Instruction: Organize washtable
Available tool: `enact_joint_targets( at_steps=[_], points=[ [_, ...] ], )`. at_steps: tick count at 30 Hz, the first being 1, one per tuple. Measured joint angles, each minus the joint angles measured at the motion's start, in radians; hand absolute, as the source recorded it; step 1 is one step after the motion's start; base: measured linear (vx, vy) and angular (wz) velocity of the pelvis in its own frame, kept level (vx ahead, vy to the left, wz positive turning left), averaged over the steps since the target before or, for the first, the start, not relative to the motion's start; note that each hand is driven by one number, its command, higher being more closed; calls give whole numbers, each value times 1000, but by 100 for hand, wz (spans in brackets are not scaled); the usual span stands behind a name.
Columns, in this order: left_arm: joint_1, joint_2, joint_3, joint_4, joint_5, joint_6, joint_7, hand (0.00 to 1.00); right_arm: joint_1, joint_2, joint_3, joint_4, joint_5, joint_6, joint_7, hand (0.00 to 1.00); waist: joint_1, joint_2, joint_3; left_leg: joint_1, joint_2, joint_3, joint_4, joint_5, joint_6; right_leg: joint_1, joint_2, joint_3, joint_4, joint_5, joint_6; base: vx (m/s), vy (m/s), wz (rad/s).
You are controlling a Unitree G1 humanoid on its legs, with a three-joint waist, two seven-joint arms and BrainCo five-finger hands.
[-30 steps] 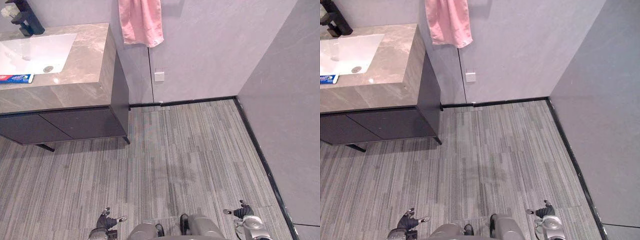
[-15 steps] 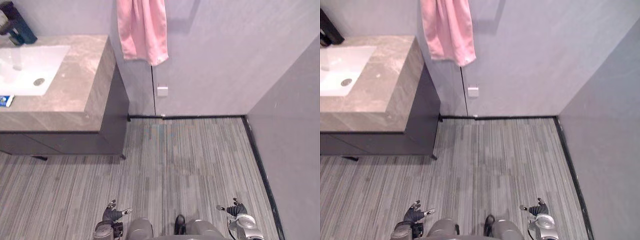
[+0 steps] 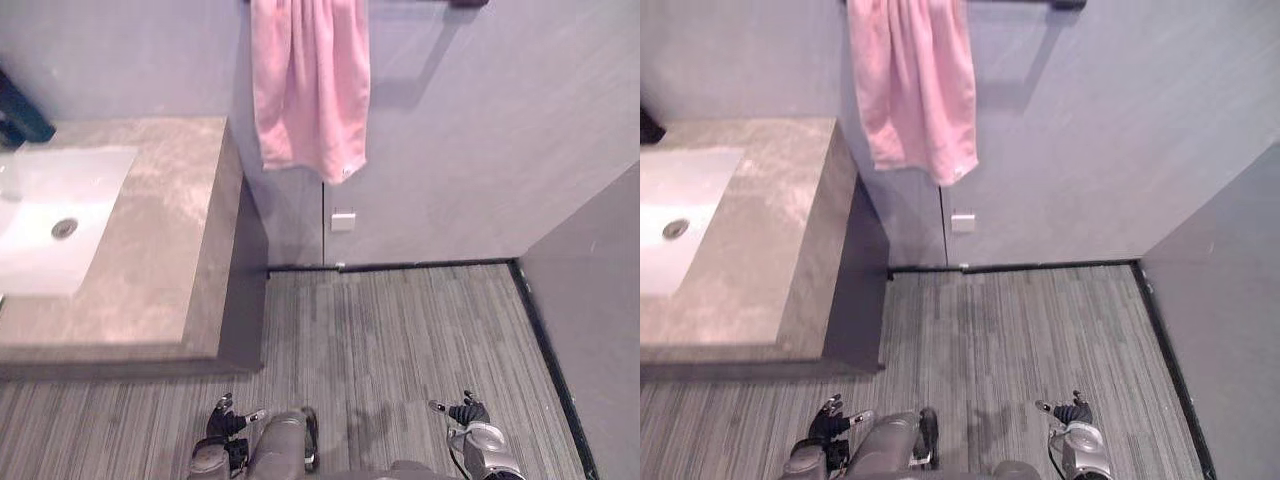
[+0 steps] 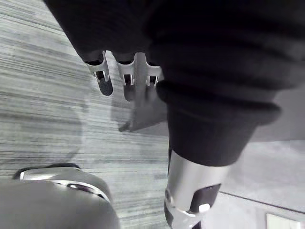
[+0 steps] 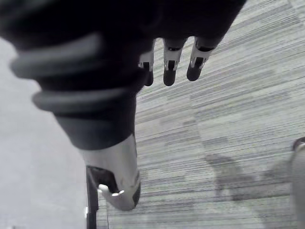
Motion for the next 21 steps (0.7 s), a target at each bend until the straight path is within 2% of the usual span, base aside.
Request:
enact_joint_targets(
  at_steps=[1, 2, 3, 5, 6, 7, 8, 9, 10, 11, 13, 14, 15, 17, 18, 19, 21],
  points=[
    [19, -3, 0, 0, -16, 1, -2, 0, 10, 0, 0, 3, 0, 1, 0, 0, 0, 2, 1, 60, 8, -1, -44, 0, -1, -22, 3, -51, -57, -13, -21, 296, -32, 7],
    [28, -3, 0, 0, -21, 3, -4, 0, 10, 0, 0, 5, 0, 1, 0, 0, -1, 2, 1, 82, 15, -1, -60, 0, -1, -33, 6, -75, -98, -17, -27, 363, -77, 14],
    [37, -5, 0, 3, -33, 8, -8, 0, 6, 0, 1, 5, 0, 1, 0, 0, -1, 14, 8, 114, 26, -4, -80, 1, -2, -65, 20, -104, -203, -20, -35, 345, -122, 23],
    [21, -4, -1, 1, -42, -2, -12, 0, 5, -7, 1, 5, -1, 1, 0, 0, -5, 12, 7, 148, 47, -17, -108, -2, -22, -113, 44, -123, -381, -2, -53, 359, -178, 32],
    [11, 2, -5, -3, -44, -15, -12, 0, 6, -8, 2, 9, -1, 2, 0, 0, -17, 1, 1, 167, 50, -37, -127, -4, -48, -120, 64, -107, -544, 72, -67, 327, -195, 52],
    [11, 24, -11, -1, -44, -21, -13, 0, 7, -13, 8, 30, -2, 1, 0, 0, -35, -24, -7, 188, 25, -78, -150, -11, -80, -115, 70, -75, -651, 246, -80, 398, -257, 59],
    [-1, 15, -12, 7, -45, -22, -13, 0, 5, -28, 11, 48, -4, 2, 0, 0, -49, -26, -10, 205, 32, -109, -156, -17, -90, -110, 79, -75, -626, 243, -117, 336, -227, 42],
    [-10, 1, -13, 9, -44, -28, -14, 0, 2, -45, 11, 64, -11, 3, 0, 0, -48, 2, -16, 218, 63, -150, -171, -4, -111, -107, 94, -78, -602, 209, -127, 388, -294, 18],
    [-19, -9, -12, 10, -44, -34, -14, 0, 3, -52, 8, 65, -18, 3, 0, 0, -53, 17, -17, 224, 79, -175, -161, 1, -120, -112, 106, -88, -578, 167, -139, 322, -243, 5],
    [-24, -14, -10, 10, -44, -34, -14, 0, 7, -51, -2, 65, -19, 3, 0, 0, -53, 24, -18, 225, 88, -180, -152, 6, -130, -109, 111, -96, -570, 152, -148, 316, -263, 14],
    [-41, -29, -4, 6, -43, -37, -14, 0, 28, -38, -5, 65, -18, 4, 0, 0, -55, 37, -21, 139, 116, -228, 36, 28, -168, -62, 134, -132, -588, 113, -161, 304, -256, 38],
    [-47, -41, 10, 0, -43, -37, -14, 0, 42, -28, 0, 62, -17, 4, -1, 0, -52, 44, -17, 47, 148, -254, 257, 68, -216, -4, 158, -151, -625, 104, -177, 297, -232, 40],
    [-44, -48, 21, -10, -43, -36, -14, 0, 47, -20, 2, 53, -16, 4, -1, 0, -48, 47, -16, -11, 174, -255, 390, 66, -224, 38, 177, -157, -647, 97, -188, 289, -204, 20],
    [-28, -48, 31, -16, -44, -35, -13, 0, 44, 0, 6, 14, 4, 1, -2, 0, -36, 36, -11, -103, 203, -200, 516, 55, -205, 118, 193, -160, -681, 82, -208, 263, -118, -10],
    [-30, -49, 31, -16, -44, -34, -13, 0, 44, 5, 1, 2, 11, 1, -2, 0, -30, 31, -9, -119, 202, -180, 504, 48, -195, 130, 191, -158, -690, 82, -208, 239, -97, -14],
    [-36, -55, 31, -17, -44, -34, -13, 0, 43, 6, -3, -9, 21, 0, -3, 0, -21, 27, -9, -142, 200, -154, 456, 41, -182, 149, 190, -153, -709, 82, -208, 216, -26, -12],
    [-39, -63, 31, -30, -44, -34, -13, 0, 20, 7, -8, -10, 27, 0, -3, 0, -6, 25, -8, -167, 173, -123, 241, 37, -172, 177, 175, -142, -729, 78, -199, 252, 43, -15]
  ],
)
